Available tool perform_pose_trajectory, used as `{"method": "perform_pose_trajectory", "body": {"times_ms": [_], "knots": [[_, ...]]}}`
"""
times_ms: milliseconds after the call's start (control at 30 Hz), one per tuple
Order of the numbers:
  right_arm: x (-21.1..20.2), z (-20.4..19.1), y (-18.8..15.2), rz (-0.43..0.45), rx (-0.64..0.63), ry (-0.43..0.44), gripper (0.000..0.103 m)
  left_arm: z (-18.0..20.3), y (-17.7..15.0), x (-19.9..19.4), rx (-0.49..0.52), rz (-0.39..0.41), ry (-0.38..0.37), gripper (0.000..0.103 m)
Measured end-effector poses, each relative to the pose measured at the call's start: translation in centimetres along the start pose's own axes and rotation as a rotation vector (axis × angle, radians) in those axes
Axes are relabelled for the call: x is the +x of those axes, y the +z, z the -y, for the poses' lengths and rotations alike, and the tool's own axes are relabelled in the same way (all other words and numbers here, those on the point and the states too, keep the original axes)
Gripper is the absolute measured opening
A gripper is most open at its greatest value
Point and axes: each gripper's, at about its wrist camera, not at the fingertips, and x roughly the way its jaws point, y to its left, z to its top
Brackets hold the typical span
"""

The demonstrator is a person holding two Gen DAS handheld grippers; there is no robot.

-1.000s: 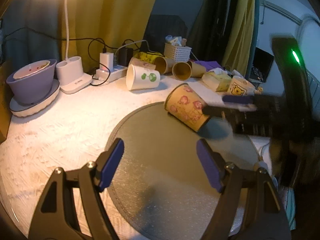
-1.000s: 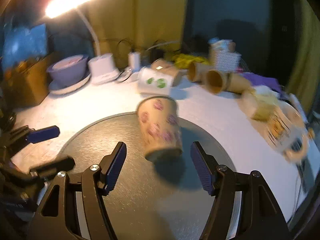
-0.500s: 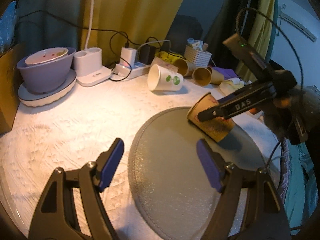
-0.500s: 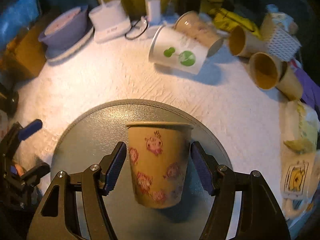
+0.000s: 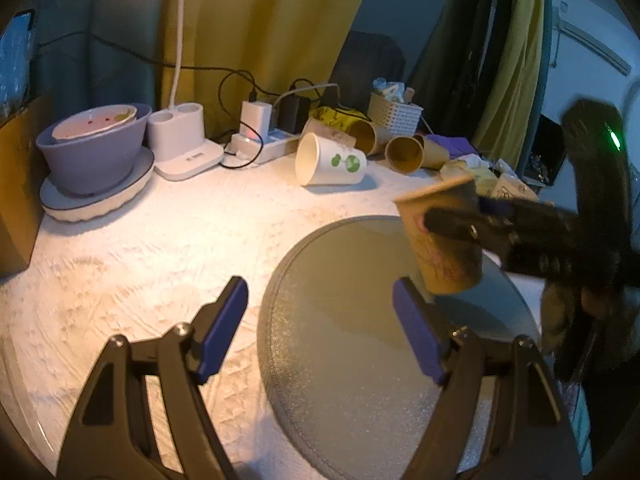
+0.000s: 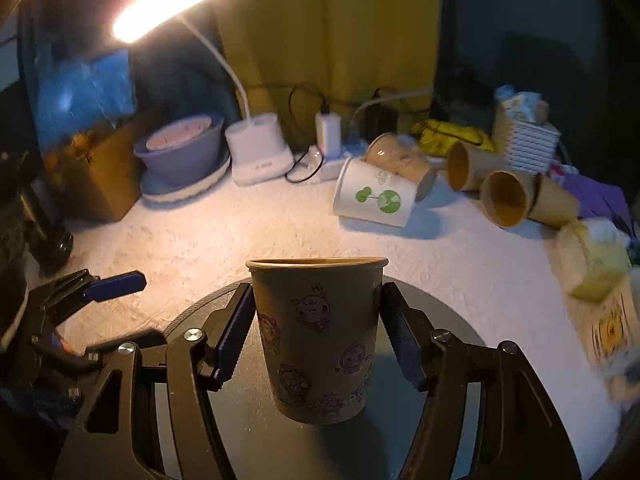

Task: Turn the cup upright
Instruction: 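Rotate the cup rim-up with the right gripper and carry it over the mat, then lower the upright cup onto the grey mat and open the right gripper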

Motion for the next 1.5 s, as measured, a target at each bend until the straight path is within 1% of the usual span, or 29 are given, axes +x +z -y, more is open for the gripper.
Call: {"method": "perform_pose_trajectory", "body": {"times_ms": [100, 200, 300, 367, 500, 667, 767, 967, 1033, 1067, 1100, 1233, 1400, 1433, 1467, 1500], "knots": [[-0.7, 0.5, -2.2, 0.045, 0.024, -0.035, 0.067, 0.6, -0.2, -0.1, 0.024, 0.01, 0.001, 0.076], [-1.2, 0.7, -3.2, 0.071, 0.048, -0.054, 0.067, 0.9, -0.2, -0.2, 0.041, 0.014, 0.003, 0.076], [-2.5, 0.9, -4.6, 0.13, 0.061, -0.031, 0.067, 0.9, -0.3, -0.1, 0.042, 0.012, 0.005, 0.076], [-3.3, 0.7, -5.3, 0.157, 0.058, -0.041, 0.068, 1.0, -0.4, 0.0, 0.046, 0.009, 0.008, 0.076], [-4.4, 0.4, -6.3, 0.175, 0.049, -0.09, 0.068, 1.5, -0.6, 0.0, 0.066, 0.011, 0.005, 0.076], [-5.3, 0.6, -7.7, 0.195, 0.061, -0.127, 0.068, 1.8, -0.8, 0.0, 0.08, 0.011, 0.001, 0.076], [-5.2, 0.8, -8.4, 0.185, 0.078, -0.133, 0.068, 2.0, -0.8, 0.0, 0.088, 0.013, -0.007, 0.076], [-4.0, 0.3, -8.3, 0.123, 0.054, -0.185, 0.068, 2.7, -1.0, -0.5, 0.112, 0.028, -0.021, 0.076], [-4.0, 0.2, -8.5, 0.115, 0.061, -0.193, 0.069, 2.9, -1.0, -0.7, 0.119, 0.033, -0.03, 0.076], [-4.2, 0.1, -8.6, 0.11, 0.068, -0.199, 0.073, 3.1, -1.1, -0.8, 0.128, 0.038, -0.034, 0.076], [-4.4, 0.0, -8.7, 0.107, 0.073, -0.203, 0.075, 3.4, -1.1, -0.9, 0.135, 0.044, -0.038, 0.076], [-5.5, -0.6, -9.1, 0.098, 0.091, -0.223, 0.075, 4.2, -1.4, -1.6, 0.167, 0.07, -0.058, 0.076], [-7.8, -1.0, -9.8, 0.088, 0.174, -0.259, 0.075, 4.7, -1.4, -2.9, 0.185, 0.114, -0.076, 0.076], [-8.3, -1.1, -10.0, 0.087, 0.195, -0.27, 0.075, 4.9, -1.3, -3.2, 0.188, 0.126, -0.074, 0.078], [-8.9, -1.1, -10.3, 0.086, 0.216, -0.281, 0.075, 5.0, -1.3, -3.5, 0.192, 0.136, -0.072, 0.086], [-9.3, -1.2, -10.5, 0.086, 0.23, -0.287, 0.075, 5.1, -1.3, -4.0, 0.194, 0.151, -0.073, 0.089]]}}
